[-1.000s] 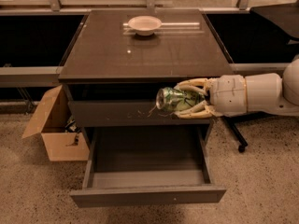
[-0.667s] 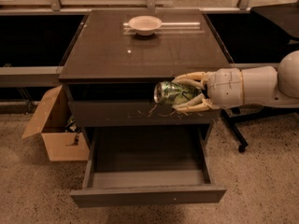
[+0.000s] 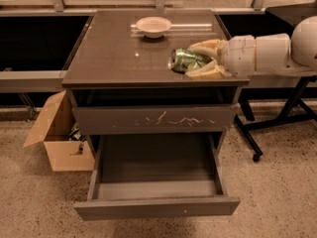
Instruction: Pick green can from middle drawer and place on counter
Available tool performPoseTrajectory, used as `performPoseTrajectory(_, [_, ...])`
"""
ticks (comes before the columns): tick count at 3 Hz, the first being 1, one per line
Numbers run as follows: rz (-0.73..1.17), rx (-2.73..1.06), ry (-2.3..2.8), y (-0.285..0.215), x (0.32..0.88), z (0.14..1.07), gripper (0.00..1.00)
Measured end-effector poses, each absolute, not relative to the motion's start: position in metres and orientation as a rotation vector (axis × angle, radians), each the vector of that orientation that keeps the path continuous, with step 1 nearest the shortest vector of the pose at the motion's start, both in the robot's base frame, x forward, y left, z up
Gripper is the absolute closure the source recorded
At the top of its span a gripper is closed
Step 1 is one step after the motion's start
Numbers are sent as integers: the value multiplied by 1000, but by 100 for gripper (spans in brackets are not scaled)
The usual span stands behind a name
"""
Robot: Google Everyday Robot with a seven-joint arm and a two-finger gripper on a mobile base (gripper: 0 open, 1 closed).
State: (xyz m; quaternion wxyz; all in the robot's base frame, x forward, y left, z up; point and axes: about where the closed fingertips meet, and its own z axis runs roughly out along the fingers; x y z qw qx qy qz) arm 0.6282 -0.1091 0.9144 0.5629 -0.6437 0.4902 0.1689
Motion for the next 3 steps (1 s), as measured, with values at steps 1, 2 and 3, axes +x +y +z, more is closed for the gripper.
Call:
performPoseTrajectory(1, [358,-1480,1177,-112,667,928,100])
performPoseTrajectory(2, [335,-1454,1202,-108,700,933,100])
performPoseTrajectory(3, [316,-1445,1232,-98,729,935,100])
